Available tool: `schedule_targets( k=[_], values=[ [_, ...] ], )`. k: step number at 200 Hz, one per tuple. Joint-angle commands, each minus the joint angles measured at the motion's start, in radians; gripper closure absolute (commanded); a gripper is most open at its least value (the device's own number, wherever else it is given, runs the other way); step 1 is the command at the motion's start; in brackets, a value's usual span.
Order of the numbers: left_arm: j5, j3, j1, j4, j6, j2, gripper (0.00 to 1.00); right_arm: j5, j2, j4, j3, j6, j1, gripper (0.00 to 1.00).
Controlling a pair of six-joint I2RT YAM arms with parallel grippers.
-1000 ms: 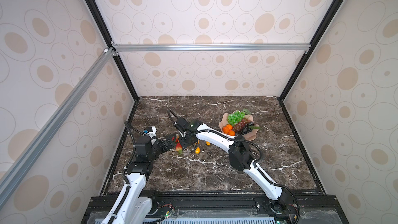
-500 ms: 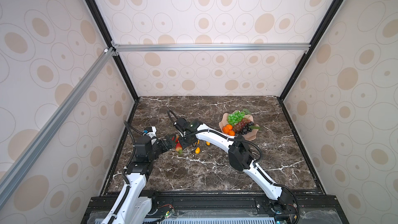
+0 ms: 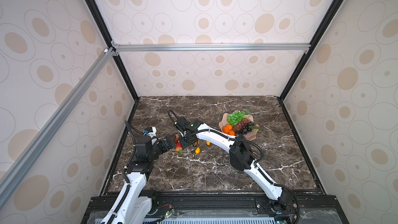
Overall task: Place and organize the fake fruits in the fruit bowl
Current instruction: 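Lift the orange with the right gripper and carry it to the bowl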
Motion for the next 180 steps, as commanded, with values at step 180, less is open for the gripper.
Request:
schedule_targets(
  k=[180],
  values=[
    [0.061,0.119,-0.299,0.418,-0.051,0.250,0.02,0.073,-0.626,0.202,-0.692,0.042,-0.225,0.54]
  ],
)
